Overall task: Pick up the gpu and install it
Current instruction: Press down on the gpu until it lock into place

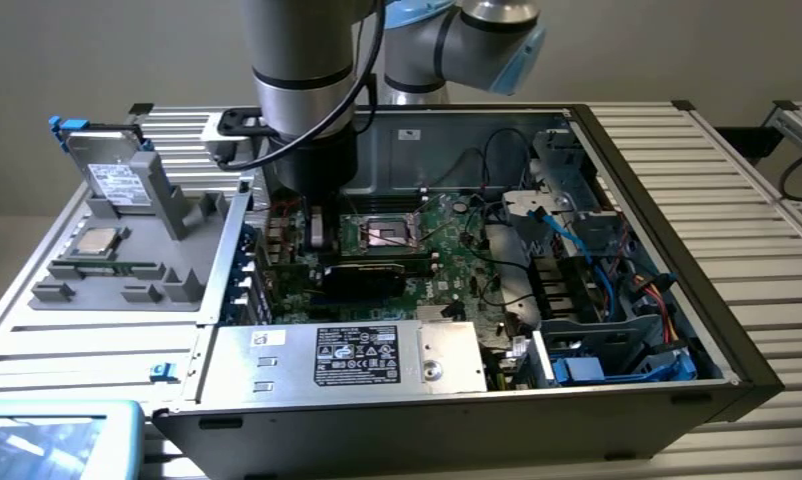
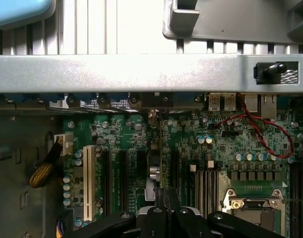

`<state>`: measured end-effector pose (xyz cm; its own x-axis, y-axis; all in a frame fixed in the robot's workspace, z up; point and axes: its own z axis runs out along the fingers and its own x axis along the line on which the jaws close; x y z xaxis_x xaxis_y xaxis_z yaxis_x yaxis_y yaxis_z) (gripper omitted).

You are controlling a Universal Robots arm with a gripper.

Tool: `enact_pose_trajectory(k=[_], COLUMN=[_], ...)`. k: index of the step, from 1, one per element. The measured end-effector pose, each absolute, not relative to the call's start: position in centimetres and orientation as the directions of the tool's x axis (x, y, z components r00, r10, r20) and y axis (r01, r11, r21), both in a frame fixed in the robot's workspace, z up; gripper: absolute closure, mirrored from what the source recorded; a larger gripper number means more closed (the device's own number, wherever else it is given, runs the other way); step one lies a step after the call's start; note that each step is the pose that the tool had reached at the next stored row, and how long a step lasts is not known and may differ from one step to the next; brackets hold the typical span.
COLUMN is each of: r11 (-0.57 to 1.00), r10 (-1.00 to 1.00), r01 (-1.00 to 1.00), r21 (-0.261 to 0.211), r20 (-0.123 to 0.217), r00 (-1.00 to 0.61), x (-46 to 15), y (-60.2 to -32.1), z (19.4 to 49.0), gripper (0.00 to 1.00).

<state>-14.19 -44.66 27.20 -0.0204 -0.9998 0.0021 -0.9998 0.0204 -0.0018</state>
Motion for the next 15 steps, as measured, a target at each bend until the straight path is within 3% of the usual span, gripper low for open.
enact_pose_trajectory(k=[15], r11=[0.021], r10=[-1.0], r01=[-1.0], r21=[-0.002], r20=[0.002], r00=[-0.021], x=[-14.33], y=[-44.65], z=[27.31], gripper=[0.88])
